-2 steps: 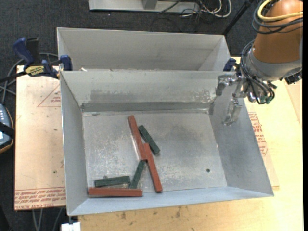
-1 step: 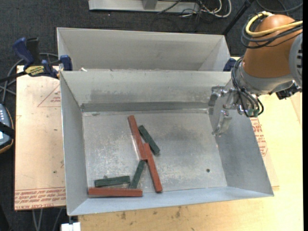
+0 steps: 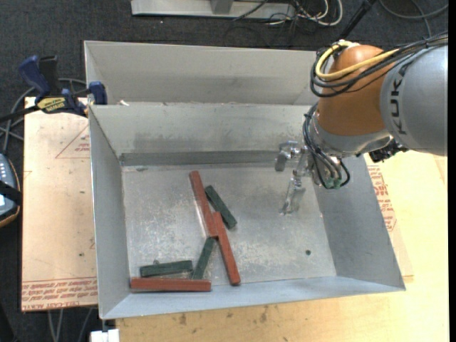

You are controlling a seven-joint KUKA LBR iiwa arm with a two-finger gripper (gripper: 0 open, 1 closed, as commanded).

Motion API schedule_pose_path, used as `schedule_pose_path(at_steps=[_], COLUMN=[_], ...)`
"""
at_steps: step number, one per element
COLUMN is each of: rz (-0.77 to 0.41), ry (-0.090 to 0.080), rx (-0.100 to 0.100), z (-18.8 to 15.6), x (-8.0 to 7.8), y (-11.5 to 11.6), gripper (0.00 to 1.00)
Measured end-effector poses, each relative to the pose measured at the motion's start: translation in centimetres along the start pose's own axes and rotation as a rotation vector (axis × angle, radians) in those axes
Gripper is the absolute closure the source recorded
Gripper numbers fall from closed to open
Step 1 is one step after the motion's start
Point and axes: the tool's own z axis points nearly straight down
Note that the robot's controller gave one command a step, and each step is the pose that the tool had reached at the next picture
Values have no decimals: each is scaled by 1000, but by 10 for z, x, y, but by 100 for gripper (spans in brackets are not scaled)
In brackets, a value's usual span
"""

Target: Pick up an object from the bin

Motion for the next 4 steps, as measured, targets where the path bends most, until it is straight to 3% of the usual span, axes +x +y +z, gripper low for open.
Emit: schedule_pose_path(at_steps=[1, 3, 4], rz=[250, 317, 261], ry=[-5, -2, -10], rx=[0, 1, 1], z=[-32, 80, 94], x=[58, 33, -5], y=[50, 154, 128], gripper=[0, 0, 0])
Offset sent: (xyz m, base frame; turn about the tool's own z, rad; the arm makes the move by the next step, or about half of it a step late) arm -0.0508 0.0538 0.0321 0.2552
